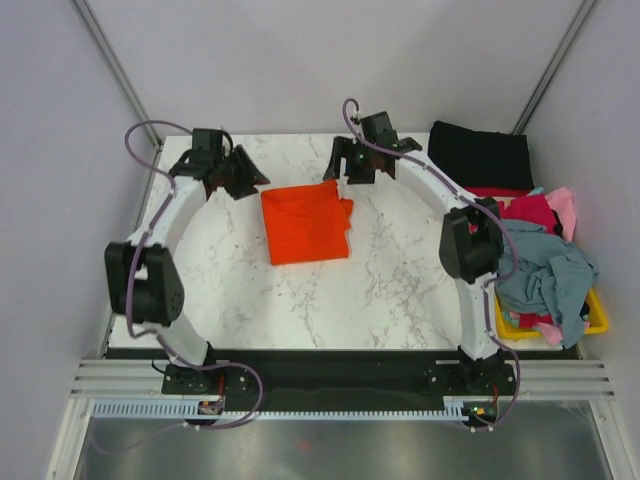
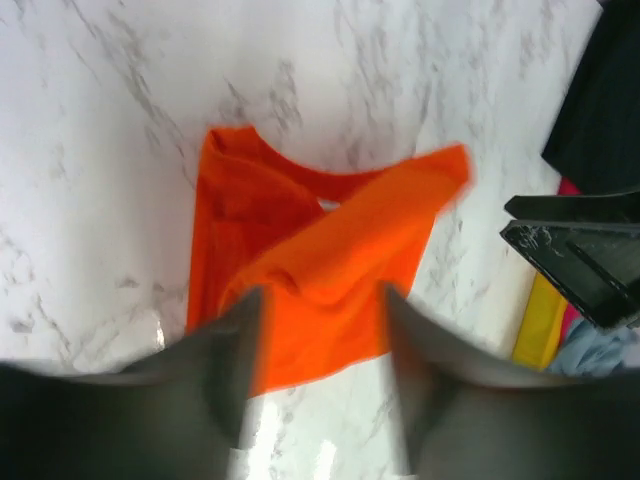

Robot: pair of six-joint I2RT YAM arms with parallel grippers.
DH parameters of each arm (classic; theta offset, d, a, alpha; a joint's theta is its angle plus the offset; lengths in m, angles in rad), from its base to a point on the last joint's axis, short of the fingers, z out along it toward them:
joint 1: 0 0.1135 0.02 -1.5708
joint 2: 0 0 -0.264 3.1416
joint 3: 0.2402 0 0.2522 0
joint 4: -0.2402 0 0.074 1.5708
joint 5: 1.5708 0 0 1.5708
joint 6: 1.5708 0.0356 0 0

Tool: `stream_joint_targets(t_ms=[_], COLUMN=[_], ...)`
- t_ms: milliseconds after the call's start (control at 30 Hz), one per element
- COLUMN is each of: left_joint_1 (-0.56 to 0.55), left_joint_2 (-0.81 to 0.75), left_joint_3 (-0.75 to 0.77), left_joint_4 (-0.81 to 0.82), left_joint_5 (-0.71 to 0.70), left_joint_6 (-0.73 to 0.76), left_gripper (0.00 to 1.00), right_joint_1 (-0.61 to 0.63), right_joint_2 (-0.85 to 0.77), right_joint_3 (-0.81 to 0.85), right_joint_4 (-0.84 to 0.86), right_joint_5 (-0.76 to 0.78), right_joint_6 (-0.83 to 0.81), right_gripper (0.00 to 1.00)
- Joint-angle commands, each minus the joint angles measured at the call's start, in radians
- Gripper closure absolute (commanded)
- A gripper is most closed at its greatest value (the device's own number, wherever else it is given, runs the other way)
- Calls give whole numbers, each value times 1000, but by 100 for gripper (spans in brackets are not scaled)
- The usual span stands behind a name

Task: Fold and stack the t-shirts
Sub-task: Fold the tshirt

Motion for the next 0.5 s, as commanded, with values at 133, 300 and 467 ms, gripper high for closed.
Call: stream_joint_targets(t_ms=[133, 300, 467], left_joint_1=[73, 70, 79], left_joint_2=[567, 556, 487], left_joint_3=[608, 657, 517], left_joint_4=[-123, -154, -131], left_joint_5=[202, 235, 158], left_joint_6=[180, 229, 272], left_gripper=[0, 0, 2], right_joint_1=[-51, -60, -74], right_joint_2=[332, 98, -45], right_joint_3=[529, 115, -206], right_joint_4=[-254, -55, 167], right_joint_5=[60, 94, -59], right_joint_6=[-58, -73, -64], right_gripper=[2, 2, 2])
